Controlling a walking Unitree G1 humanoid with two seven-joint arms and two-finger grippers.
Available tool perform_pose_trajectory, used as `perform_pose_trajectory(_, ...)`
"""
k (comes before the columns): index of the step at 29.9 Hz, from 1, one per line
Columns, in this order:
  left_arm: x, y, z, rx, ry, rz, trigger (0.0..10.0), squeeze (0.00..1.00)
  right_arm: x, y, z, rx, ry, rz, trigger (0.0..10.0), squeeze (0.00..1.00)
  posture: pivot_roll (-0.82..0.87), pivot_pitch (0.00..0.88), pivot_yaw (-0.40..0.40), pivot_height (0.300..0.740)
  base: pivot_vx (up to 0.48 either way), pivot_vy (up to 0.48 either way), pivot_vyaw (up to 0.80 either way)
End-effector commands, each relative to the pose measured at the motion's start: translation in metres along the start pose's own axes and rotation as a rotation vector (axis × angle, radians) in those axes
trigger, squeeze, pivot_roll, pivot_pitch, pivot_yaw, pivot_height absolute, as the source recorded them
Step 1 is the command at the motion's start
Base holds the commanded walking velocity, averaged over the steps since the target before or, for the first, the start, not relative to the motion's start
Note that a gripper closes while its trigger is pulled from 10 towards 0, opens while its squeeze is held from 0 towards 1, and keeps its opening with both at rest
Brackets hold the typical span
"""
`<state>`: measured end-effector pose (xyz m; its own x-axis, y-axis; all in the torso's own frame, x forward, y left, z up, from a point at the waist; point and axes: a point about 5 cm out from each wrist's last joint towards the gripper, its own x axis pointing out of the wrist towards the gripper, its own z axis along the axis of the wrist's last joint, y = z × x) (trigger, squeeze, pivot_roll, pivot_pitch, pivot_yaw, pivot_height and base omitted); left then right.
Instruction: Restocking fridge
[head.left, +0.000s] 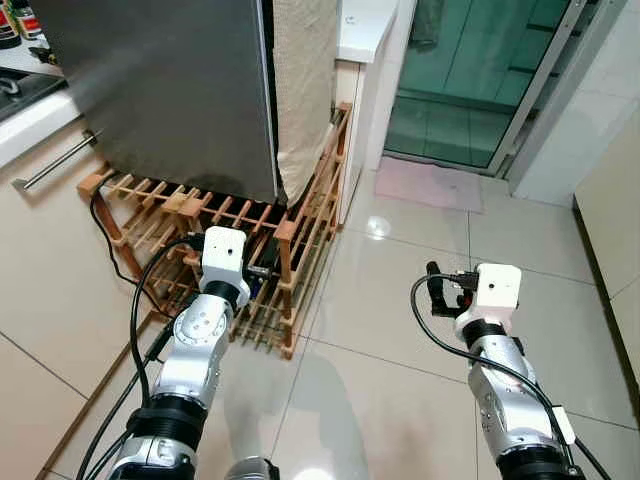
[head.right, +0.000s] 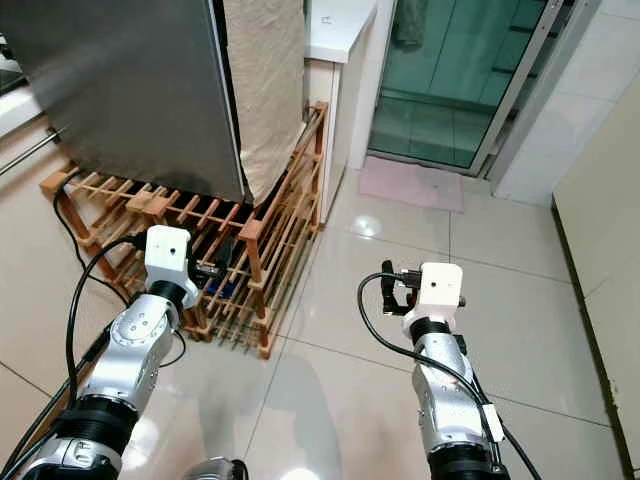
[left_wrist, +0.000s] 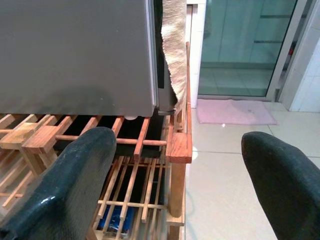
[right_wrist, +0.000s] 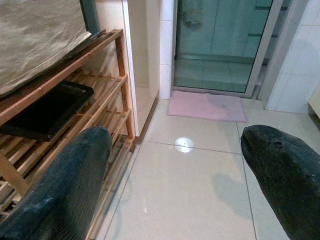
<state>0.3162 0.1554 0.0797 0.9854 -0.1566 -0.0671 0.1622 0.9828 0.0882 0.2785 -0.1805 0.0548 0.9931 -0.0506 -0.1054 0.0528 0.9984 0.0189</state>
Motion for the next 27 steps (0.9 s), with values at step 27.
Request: perform_pose_trajectory(27, 0.006, -0.008, 0.012, 0.014, -0.065, -0.012, 10.0, 0.0, 0.004, -0.005, 0.01, -0.018, -0.042, -0.017, 10.0, 0.0, 0.01, 0.0, -0.02, 0.74, 0.173, -0.186, 0.0)
